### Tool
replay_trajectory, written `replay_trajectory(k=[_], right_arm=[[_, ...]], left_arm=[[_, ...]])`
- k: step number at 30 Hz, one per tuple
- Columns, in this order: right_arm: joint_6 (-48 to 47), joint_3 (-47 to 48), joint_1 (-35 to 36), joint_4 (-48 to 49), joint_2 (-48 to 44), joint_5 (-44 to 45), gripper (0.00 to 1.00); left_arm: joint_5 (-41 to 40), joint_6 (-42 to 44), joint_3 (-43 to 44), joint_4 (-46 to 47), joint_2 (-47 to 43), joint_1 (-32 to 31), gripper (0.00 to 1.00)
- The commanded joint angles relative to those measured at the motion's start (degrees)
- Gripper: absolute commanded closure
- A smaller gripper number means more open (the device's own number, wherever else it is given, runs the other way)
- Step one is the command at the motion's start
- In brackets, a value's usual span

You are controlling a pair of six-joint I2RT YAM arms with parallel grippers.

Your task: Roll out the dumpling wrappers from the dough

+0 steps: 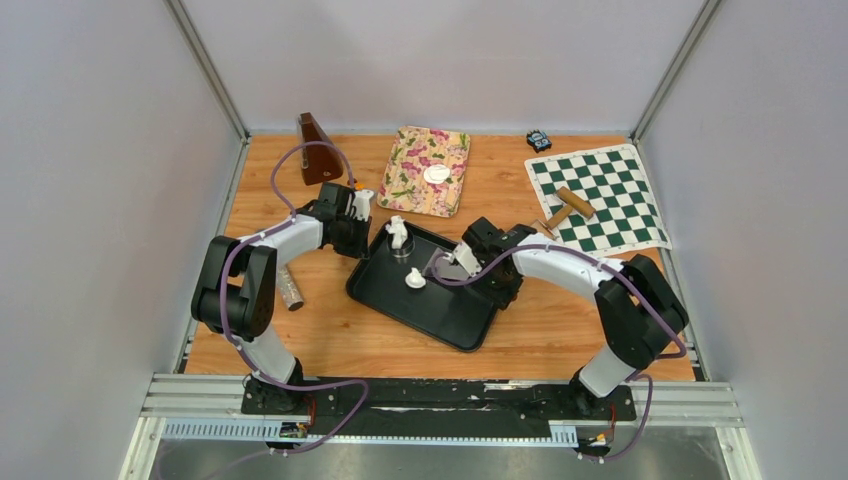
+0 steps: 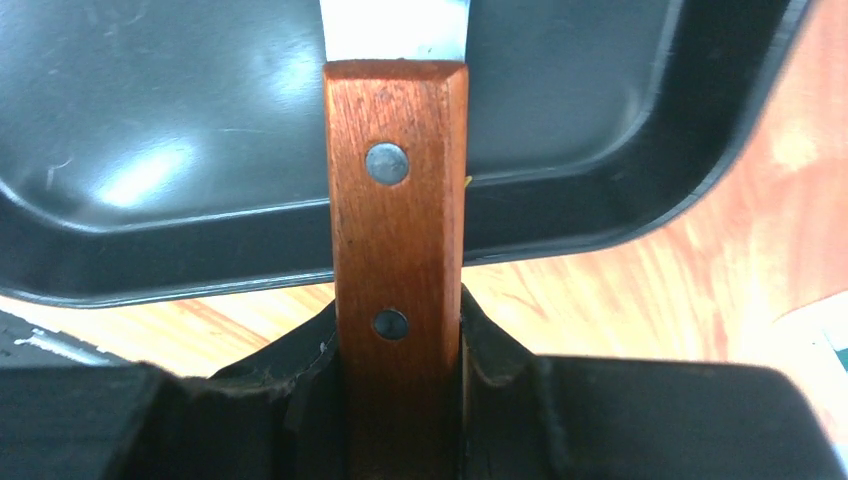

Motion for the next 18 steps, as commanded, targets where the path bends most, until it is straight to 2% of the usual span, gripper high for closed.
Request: replay_trajectory(k=[1, 5, 10, 18], right_arm=[[2.5, 1.9, -1.1, 7.2, -2.2, 2.8, 1.00], [1.2, 2.2, -1.0, 6.6, -2.0, 0.5, 1.00], [-3.8, 1.1, -0.5, 0.6, -3.6, -2.0, 1.00], [-2.9, 0.3, 0.1, -7.7, -6.1, -4.6, 1.00]], left_arm=[[-2.1, -1.2, -1.1, -0.3, -0.4, 0.2, 1.00], [-2.2, -1.2, -1.1, -0.4, -0.8, 0.2, 1.00], [-2.5, -1.1, -1.2, -0.4, -1.4, 0.2, 1.00], [-3.3, -1.2, -1.1, -0.3, -1.0, 0.2, 1.00]])
